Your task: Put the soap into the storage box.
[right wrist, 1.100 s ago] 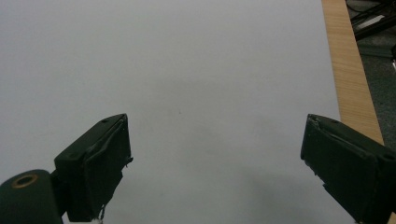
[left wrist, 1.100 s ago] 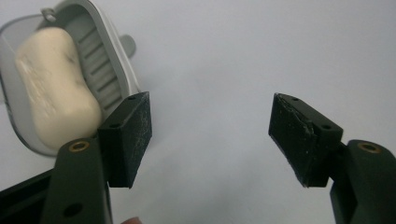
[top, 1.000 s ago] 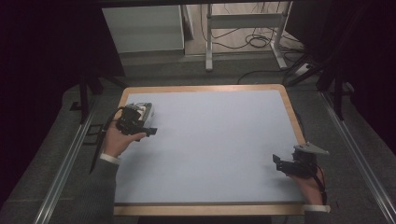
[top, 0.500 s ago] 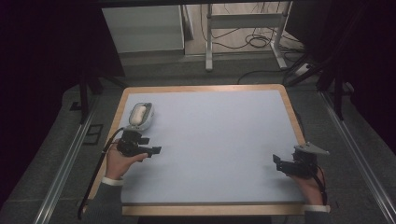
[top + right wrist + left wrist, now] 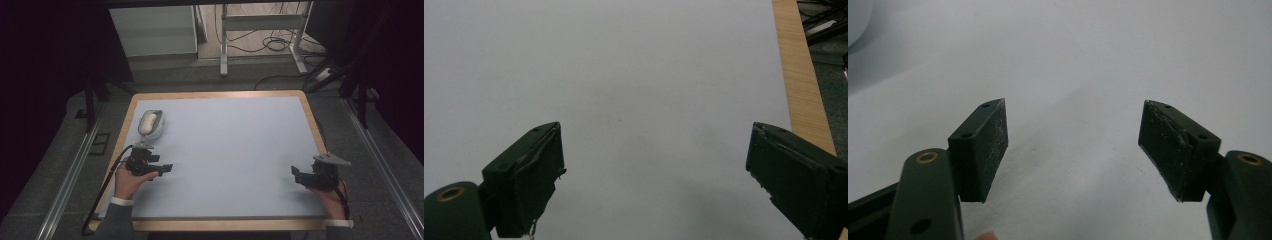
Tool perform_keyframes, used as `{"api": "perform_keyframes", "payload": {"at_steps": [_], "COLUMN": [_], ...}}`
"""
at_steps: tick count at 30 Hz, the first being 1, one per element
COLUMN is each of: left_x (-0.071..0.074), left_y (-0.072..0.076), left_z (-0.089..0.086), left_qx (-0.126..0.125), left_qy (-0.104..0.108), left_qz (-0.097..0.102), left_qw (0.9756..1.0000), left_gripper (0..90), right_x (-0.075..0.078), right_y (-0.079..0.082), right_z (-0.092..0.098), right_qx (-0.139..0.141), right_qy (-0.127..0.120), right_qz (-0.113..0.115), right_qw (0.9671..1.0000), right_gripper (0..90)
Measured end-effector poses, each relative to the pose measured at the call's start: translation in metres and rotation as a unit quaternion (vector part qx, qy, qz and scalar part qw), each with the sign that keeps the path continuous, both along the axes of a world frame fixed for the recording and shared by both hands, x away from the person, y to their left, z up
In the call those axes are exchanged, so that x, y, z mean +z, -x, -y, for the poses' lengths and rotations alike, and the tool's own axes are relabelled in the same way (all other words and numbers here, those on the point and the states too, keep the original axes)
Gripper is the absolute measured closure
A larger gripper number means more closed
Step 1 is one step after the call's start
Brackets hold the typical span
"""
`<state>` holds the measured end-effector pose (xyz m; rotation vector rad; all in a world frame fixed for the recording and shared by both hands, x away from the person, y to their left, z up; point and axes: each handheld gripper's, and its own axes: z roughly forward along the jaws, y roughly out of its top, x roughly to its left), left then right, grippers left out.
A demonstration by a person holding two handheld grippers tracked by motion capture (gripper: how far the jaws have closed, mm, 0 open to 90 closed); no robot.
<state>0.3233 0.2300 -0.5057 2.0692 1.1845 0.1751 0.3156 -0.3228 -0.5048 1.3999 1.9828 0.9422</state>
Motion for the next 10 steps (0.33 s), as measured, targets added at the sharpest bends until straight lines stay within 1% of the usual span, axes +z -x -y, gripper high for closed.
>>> {"api": "perform_keyframes", "payload": {"at_steps": [10], "left_x": [-0.0005], "left_y": [-0.0003], "left_z": [-0.0002], "left_qx": [-0.001], "left_qy": [-0.001], "left_qz": [-0.001], "left_qw": [1.0000], "left_gripper": [27.8], "right_x": [0.0004], "right_y": [-0.0003], "right_z": [-0.0019], "right_qx": [0.002], "right_qy": [-0.001], "right_qz": [0.002], "right_qw": [1.0000], "right_gripper": [8.3]}}
